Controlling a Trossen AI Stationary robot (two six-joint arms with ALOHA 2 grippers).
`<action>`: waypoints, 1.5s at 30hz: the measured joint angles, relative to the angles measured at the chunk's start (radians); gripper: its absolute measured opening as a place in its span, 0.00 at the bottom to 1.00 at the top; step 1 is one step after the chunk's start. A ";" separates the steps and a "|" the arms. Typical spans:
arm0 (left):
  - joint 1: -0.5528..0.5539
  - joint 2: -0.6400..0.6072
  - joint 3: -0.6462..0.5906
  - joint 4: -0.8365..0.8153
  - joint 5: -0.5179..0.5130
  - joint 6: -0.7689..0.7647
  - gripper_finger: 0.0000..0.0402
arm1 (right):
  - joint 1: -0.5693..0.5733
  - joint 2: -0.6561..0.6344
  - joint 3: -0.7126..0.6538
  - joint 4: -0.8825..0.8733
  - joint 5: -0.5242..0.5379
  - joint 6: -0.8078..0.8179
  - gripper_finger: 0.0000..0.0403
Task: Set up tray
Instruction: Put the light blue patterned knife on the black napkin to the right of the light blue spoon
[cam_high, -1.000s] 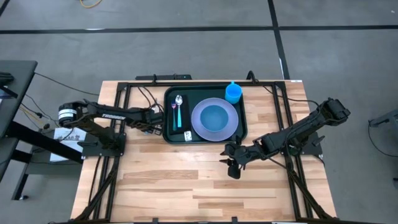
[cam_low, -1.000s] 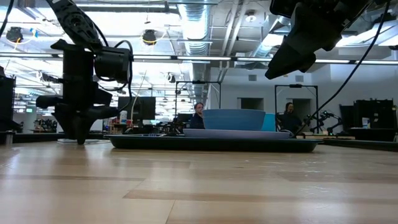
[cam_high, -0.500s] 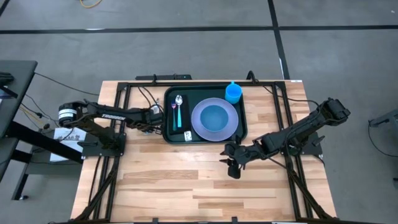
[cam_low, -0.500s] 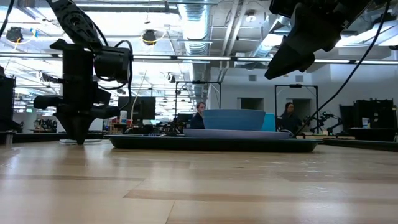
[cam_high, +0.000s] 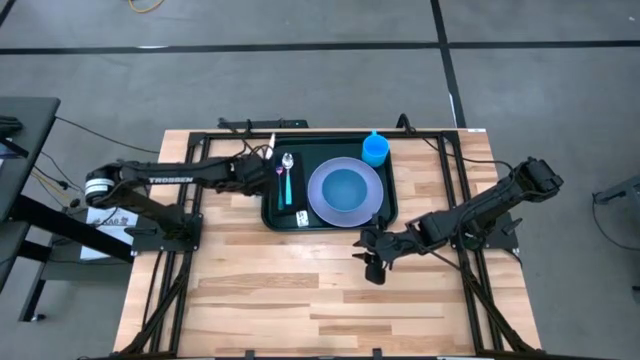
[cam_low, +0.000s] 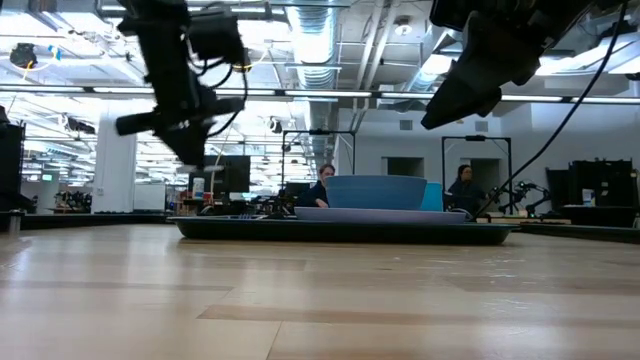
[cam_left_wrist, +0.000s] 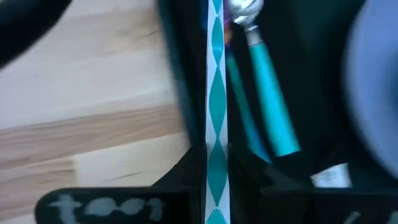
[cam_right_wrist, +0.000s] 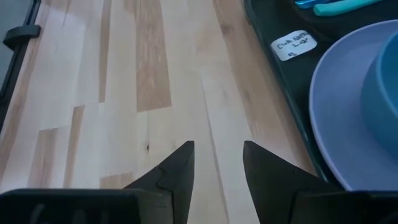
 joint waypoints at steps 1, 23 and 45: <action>-0.001 0.008 0.022 0.005 -0.002 -0.009 0.06 | -0.002 0.000 0.000 0.000 0.000 0.000 0.32; -0.077 0.399 0.097 0.549 -0.112 -0.205 0.09 | -0.006 0.000 0.000 -0.006 -0.004 0.000 0.32; -0.104 0.457 0.097 0.510 -0.123 -0.272 0.08 | -0.006 0.000 0.000 0.000 -0.004 0.000 0.32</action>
